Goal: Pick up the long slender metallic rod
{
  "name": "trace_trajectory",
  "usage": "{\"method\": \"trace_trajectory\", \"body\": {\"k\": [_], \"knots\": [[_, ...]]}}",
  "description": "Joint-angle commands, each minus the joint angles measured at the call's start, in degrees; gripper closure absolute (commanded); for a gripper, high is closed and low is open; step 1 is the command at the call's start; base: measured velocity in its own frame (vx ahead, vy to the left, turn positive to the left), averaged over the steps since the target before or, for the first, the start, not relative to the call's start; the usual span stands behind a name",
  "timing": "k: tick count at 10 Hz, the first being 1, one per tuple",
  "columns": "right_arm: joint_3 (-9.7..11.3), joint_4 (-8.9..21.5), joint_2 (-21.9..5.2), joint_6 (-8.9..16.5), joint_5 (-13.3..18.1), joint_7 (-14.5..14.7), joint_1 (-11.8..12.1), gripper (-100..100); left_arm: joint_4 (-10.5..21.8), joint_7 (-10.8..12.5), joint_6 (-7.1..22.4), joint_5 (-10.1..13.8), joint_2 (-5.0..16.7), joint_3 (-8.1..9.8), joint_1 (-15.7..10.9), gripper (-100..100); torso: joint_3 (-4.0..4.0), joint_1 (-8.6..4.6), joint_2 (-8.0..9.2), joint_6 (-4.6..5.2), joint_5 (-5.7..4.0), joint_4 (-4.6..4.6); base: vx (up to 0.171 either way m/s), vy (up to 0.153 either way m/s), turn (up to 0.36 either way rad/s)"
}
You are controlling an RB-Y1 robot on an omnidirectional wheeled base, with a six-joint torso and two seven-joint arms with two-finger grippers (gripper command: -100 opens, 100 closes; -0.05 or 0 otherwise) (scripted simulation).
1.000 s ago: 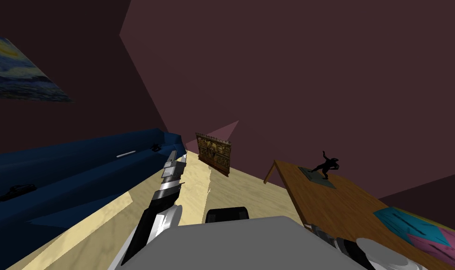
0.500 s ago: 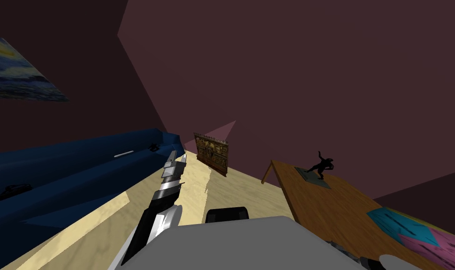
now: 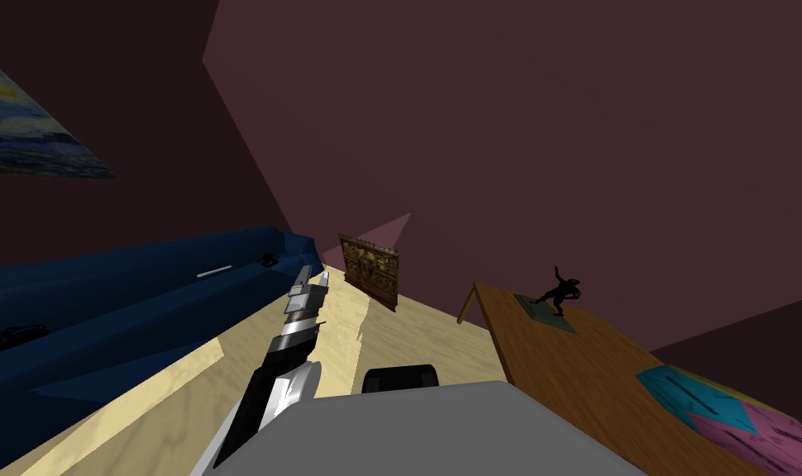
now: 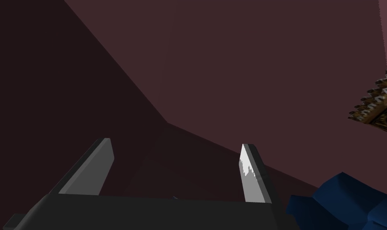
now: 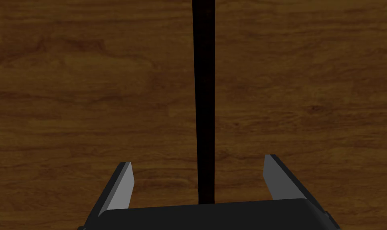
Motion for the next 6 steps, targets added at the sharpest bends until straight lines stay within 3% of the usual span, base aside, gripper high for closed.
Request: {"method": "trace_trajectory", "body": {"k": [1, 2, 4, 5, 6], "knots": [[0.0, 0.0, 0.0, 0.0, 0.0, 0.0, 0.0, 0, 0.0, 0.0, 0.0, 0.0, 0.0, 0.0, 0.0, 0, 0.0, 0.0, 0.0, 0.0, 0.0, 0.0, -0.001, -0.011, 0.001], [0.34, 0.7, 1.71, 1.16, 0.24, 0.0, -0.09, -100, 0.0, 0.0, 0.0, 0.0, 0.0, 0.0, 0.0, 0, -0.01, 0.17, -0.02, 0.0, 0.05, -0.01, 0.004, -0.038, 0.06], [0.77, 1.62, 3.85, 2.6, 0.56, 0.02, -0.2, -100, 0.0, 0.0, 0.0, 0.0, 0.0, 0.0, 0.0, 0, -0.03, 0.19, -0.06, 0.02, 0.04, -0.02, 0.007, -0.011, -0.005], [0.74, 0.71, 2.84, 2.27, 0.48, -0.26, 0.05, -100, 0.0, 0.0, 0.0, 0.0, -0.01, -0.01, 0.0, 0, -0.03, 0.25, -0.05, 0.0, 0.06, -0.01, 0.0, 0.0, 0.0], [0.81, 0.72, 2.95, 2.47, 0.52, -0.36, 0.04, 100, 0.0, 0.0, 0.0, 0.0, -0.01, -0.01, 0.0, 0, -0.02, 0.27, -0.04, 0.0, 0.08, -0.01, 0.0, 0.0, 0.0]]}}
